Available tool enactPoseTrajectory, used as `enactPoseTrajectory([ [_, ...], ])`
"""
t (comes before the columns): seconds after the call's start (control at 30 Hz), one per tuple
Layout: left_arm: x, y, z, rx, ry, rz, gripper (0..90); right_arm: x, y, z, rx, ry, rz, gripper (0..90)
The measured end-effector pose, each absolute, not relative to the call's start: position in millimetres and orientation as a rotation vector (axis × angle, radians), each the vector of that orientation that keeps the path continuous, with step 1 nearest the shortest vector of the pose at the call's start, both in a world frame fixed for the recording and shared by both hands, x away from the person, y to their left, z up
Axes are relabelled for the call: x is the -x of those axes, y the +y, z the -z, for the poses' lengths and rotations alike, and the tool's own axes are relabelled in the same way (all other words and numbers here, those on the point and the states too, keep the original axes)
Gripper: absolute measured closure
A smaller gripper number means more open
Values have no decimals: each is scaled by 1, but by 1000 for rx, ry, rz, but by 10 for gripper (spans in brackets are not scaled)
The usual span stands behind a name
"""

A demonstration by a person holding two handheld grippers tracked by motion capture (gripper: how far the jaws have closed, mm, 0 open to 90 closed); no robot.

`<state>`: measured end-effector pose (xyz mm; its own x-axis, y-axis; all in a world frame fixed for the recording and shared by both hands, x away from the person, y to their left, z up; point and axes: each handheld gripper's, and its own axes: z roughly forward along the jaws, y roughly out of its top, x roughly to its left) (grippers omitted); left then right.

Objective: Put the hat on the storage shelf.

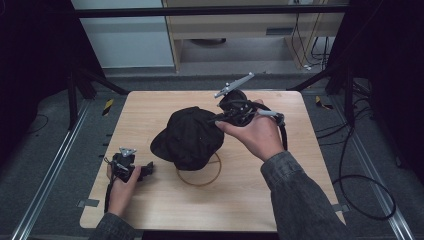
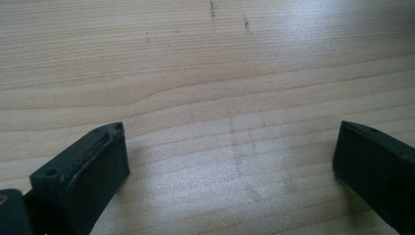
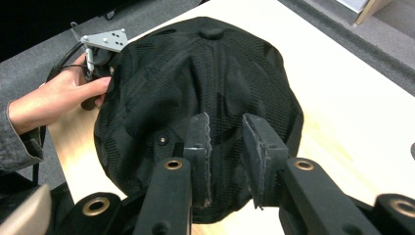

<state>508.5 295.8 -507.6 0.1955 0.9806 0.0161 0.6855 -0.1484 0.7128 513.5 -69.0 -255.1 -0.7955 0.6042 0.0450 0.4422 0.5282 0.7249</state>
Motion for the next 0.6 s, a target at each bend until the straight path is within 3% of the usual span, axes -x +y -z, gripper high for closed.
enactPoseTrajectory([
  [0.6,-509,296,508,-1903,1551,-668,0,-507,-91,255,-921,2515,-1150,699],
])
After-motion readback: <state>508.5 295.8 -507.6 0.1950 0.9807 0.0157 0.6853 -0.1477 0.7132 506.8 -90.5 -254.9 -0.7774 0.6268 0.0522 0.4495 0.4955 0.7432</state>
